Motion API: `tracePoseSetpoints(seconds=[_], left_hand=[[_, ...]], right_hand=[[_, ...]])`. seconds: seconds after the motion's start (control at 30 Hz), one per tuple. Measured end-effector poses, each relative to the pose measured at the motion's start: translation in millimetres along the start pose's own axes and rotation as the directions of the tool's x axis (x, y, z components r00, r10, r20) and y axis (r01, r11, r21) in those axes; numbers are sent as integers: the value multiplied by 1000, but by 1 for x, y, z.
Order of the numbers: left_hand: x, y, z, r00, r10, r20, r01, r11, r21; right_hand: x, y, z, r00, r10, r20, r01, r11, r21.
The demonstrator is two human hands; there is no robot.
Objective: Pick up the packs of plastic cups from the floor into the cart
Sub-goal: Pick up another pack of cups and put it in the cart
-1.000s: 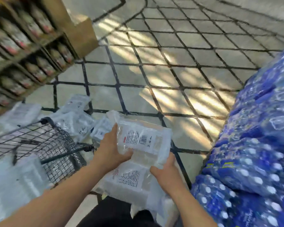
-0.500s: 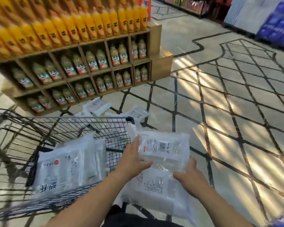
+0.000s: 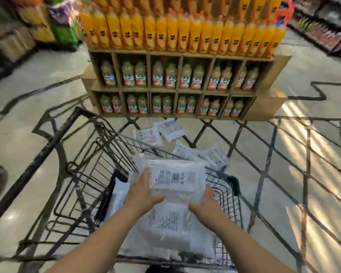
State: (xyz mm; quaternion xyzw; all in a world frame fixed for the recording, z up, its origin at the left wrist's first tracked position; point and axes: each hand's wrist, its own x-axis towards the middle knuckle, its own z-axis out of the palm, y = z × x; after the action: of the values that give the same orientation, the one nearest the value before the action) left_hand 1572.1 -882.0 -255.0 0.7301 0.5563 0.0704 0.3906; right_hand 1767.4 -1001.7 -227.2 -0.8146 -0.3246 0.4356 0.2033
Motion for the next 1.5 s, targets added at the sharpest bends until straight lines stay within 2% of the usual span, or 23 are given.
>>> tracePoseSetpoints(seconds=[0.13, 0.27, 0.6, 0.77, 0.93, 1.03, 1.1, 1.17, 1.33, 1.5], left_hand=[[49, -44, -38, 995, -95, 9, 95, 996, 1], [94, -70, -49, 990, -135, 38, 133, 990, 53], [114, -137, -40, 964, -256, 70, 262, 961, -90], [104, -147, -23, 983, -171, 68, 166, 984, 73], [93, -134, -16, 981, -191, -40, 195, 957, 216], [93, -119, -12, 998, -31, -59, 52, 917, 395], [96, -102, -5, 1000, 31, 4, -29, 884, 466], [95, -80, 10, 991, 83, 109, -124, 881, 456], [71, -4, 73, 912, 265, 312, -394, 776, 493], [34, 71, 140, 792, 372, 484, -599, 631, 494]], right_hand=[[50, -42, 48, 997, 20, 72, -21, 1000, 11], [89, -60, 83, 994, 86, 71, -88, 996, 29], [134, -66, 135, 977, 150, 149, -142, 988, -60], [142, -60, 141, 974, 223, 50, -221, 974, -40], [128, -51, 132, 989, 145, 11, -141, 975, -169], [109, -34, 120, 999, 36, -8, -37, 921, -388], [93, -17, 105, 1000, -25, -8, 18, 861, -509], [77, 5, 85, 999, -35, -33, 10, 824, -566], [33, 73, 4, 963, 106, -247, -213, 862, -460], [-23, 161, -61, 876, 232, -422, -403, 834, -378]])
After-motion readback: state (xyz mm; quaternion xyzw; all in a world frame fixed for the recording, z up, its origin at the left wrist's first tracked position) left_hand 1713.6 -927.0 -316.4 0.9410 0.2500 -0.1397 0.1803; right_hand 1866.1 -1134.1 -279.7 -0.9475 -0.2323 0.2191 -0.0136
